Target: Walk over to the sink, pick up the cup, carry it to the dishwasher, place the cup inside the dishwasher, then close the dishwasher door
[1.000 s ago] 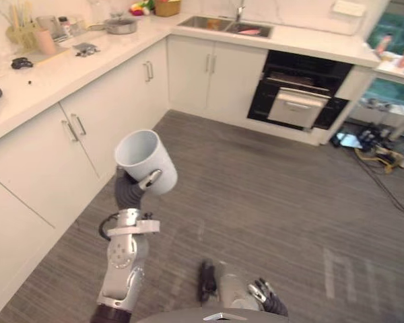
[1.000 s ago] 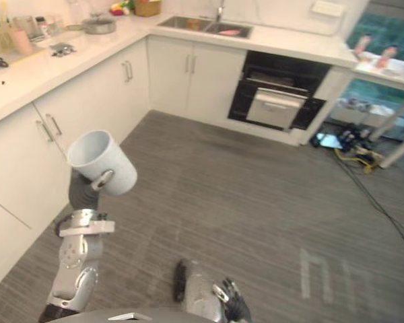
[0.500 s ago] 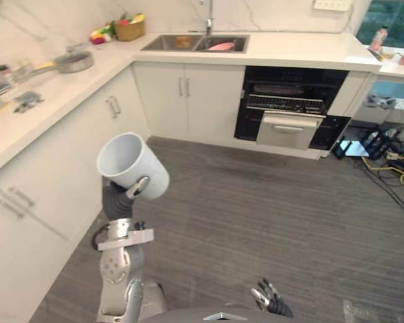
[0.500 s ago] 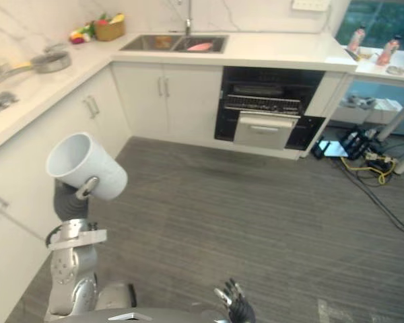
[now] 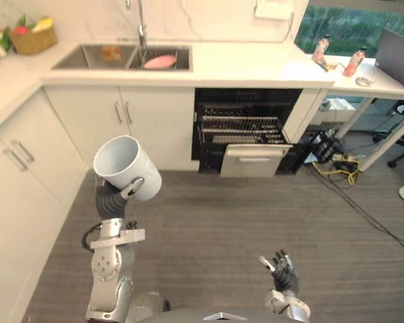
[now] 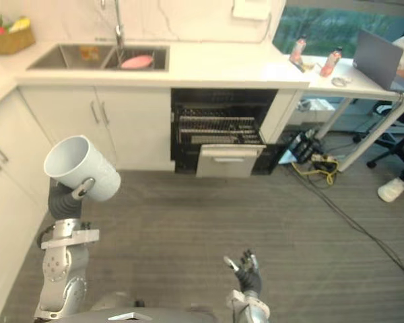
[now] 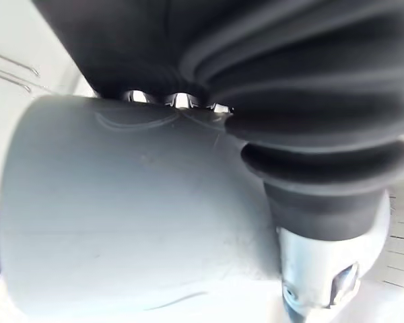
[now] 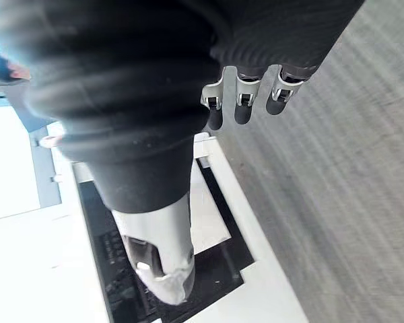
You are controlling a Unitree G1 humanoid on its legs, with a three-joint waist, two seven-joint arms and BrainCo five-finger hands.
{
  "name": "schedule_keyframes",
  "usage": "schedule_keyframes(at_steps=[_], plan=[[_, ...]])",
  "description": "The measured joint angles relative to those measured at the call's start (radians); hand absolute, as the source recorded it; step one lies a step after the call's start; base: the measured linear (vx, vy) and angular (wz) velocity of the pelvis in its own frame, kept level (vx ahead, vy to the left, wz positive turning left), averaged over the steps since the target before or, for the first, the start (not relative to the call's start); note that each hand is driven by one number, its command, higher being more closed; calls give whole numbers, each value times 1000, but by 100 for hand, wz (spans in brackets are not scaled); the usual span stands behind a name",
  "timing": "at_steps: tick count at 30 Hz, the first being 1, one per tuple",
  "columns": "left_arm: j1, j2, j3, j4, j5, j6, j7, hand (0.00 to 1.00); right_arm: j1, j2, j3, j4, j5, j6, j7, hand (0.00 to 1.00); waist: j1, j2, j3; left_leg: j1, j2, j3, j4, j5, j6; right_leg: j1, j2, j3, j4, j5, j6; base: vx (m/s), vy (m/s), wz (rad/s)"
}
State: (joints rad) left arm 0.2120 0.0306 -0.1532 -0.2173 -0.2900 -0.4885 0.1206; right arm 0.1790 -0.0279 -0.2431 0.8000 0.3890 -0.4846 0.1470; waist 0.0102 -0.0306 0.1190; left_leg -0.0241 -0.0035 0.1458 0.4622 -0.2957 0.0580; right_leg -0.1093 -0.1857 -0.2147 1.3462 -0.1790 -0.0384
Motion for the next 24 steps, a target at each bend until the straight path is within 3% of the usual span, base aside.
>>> schedule_keyframes(at_steps=[1,2,4,5,6,7,8,9,10,13,15,16,17,18,19,21,22,24], plan=[[0,2,-6,-6,10,0,12,100,4,0,10,-6,-2,-10,3,0,-6,8,1,30,19,-3,-16,-7,-14,-45,-1,-1,-6,-7,4,375,17,-4],[-9,10,-6,-18,21,-1,34,100,8,5,39,-34,-3,-15,5,0,-20,37,4,92,50,-6,-57,-18,-33,-133,-1,-12,-62,-26,25,601,-36,0],[-27,19,-3,-39,20,0,61,100,24,30,66,-120,-4,-15,2,0,-35,32,16,179,89,-10,-119,-32,-65,-215,-12,-56,-247,-40,45,652,-121,6],[-31,25,-4,-48,21,-1,63,100,35,38,78,-165,-14,-15,-4,0,-40,19,14,223,113,-12,-150,-42,-82,-222,-16,-110,-428,-37,49,583,-221,12],[-32,32,-4,-46,17,-1,60,100,52,43,84,-218,-37,-13,-20,0,-40,0,13,269,128,-19,-172,-63,-106,-209,7,-139,-685,-6,94,611,-245,18],[-31,33,-5,-43,17,0,58,100,62,44,85,-247,-42,-13,-27,0,-42,-11,13,283,130,-31,-167,-84,-119,-193,23,-123,-814,31,116,642,-272,31],[-20,24,-4,-12,16,2,44,100,83,35,85,-275,-43,-10,-40,0,-49,-5,10,319,155,-69,-163,-119,-138,-159,55,-125,-866,141,5,536,-217,24],[-8,11,-12,7,17,10,42,100,81,21,84,-278,-42,-3,-53,0,-48,24,7,329,174,-79,-162,-119,-130,-150,69,-136,-856,126,3,593,-221,9],[10,1,-16,8,17,13,32,100,79,8,81,-319,-43,16,-70,0,-44,37,11,321,159,-106,-162,-99,-116,-162,66,-133,-807,76,-13,477,-190,-10],[9,-18,-16,-2,21,-7,19,100,94,5,87,-447,-44,43,-73,0,-48,46,13,358,175,-90,-134,-44,-126,-144,67,-145,-711,-47,-24,443,-193,0],[4,-20,-18,-10,20,-11,15,100,98,12,90,-506,-44,72,-88,0,-53,47,14,310,203,-92,38,-9,-127,-90,88,-157,-720,-98,-20,333,-174,10],[7,-25,-17,-10,18,-11,5,100,112,15,86,-532,-44,80,-95,0,-50,48,13,245,222,-99,194,49,-131,-55,101,-163,-738,-114,-14,262,-148,16],[19,-39,-22,-12,18,-13,-6,100,128,17,82,-587,-44,93,-102,0,-44,52,13,127,255,-120,427,131,-163,-8,121,-167,-778,-123,-15,261,-85,16],[44,-51,-24,-24,19,-20,-21,100,155,18,75,-632,-44,92,-104,0,-39,68,7,20,290,-106,610,126,-162,43,142,-176,-820,-131,-25,321,-57,15],[58,-52,-24,-33,19,-29,-25,100,163,14,73,-640,-44,87,-104,0,-38,71,6,-23,301,-90,666,119,-152,69,147,-181,-840,-134,-27,340,-14,6],[82,-49,-23,-49,19,-70,-39,100,171,7,53,-624,-42,79,-104,0,-18,69,4,-135,320,-15,676,63,-103,154,158,-182,-922,-129,-39,289,5,-9],[82,-49,-23,-48,19,-74,-40,100,171,7,42,-623,-42,79,-104,0,-12,68,4,-153,324,9,646,48,-95,168,158,-179,-939,-127,-35,297,49,-20],[86,-48,-23,-44,16,-76,-46,100,157,-4,25,-618,-42,78,-104,0,-6,65,-3,-162,325,108,425,17,-86,225,157,-168,-1018,-85,6,350,102,-21]])
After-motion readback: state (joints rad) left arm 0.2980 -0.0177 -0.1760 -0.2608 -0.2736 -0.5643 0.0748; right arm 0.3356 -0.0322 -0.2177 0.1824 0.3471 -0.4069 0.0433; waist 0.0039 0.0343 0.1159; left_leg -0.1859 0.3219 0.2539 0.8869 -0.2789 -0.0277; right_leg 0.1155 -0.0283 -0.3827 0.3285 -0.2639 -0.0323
